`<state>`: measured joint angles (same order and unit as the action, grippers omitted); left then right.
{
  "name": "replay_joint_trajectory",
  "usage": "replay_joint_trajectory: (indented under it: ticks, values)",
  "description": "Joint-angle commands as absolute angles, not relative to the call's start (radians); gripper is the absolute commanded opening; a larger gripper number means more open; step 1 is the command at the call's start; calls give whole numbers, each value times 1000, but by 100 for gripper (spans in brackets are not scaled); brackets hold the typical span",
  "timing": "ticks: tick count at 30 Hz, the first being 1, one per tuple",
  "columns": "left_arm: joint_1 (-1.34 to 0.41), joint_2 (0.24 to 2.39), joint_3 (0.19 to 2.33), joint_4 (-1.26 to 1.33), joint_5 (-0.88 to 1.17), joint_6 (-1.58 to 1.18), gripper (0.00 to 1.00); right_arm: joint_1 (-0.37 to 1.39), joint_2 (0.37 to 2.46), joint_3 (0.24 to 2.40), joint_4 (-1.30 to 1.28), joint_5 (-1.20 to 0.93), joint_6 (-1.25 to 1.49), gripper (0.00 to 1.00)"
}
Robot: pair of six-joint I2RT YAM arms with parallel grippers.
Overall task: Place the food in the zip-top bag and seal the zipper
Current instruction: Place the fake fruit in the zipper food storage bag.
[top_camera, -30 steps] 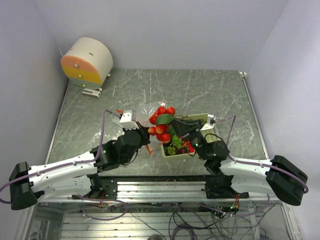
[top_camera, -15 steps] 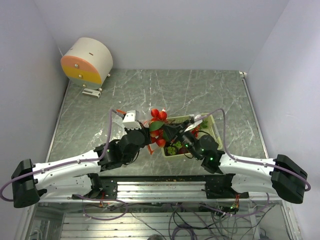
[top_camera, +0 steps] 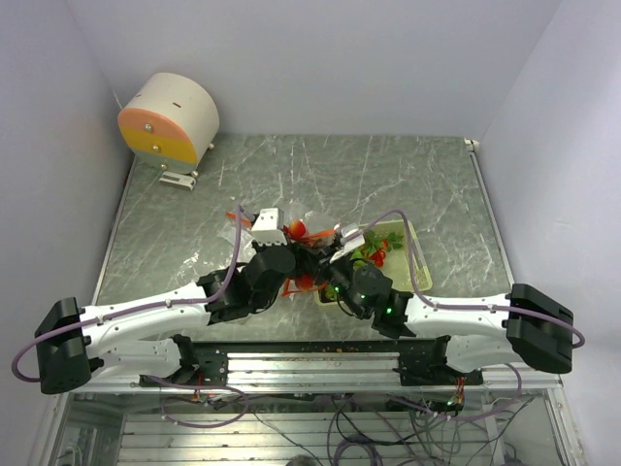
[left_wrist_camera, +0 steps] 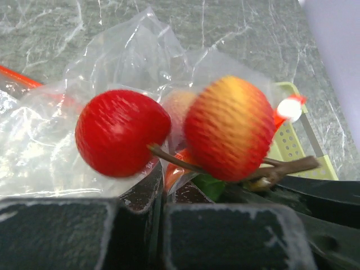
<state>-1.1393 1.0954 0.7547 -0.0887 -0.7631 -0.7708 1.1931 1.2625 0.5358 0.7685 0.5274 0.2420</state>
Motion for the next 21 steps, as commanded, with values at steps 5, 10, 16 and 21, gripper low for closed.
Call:
replay_joint_trajectory:
  ticks: [5,10,16,21]
  values:
    - [-1144,1044,814,-33,-731,-771,7,1204,1308,583,590,909,360,0]
    - [-1143,1014,793,-54,-755,-783,7,1202,1251,483,791,790,278,0]
    - [-1144,1000,791,-77,-768,-782,7,1201,1283,513,767,787,239,5]
    - [-1144,957,776,-114,-803,-780,7,1200,1264,457,820,779,179,4]
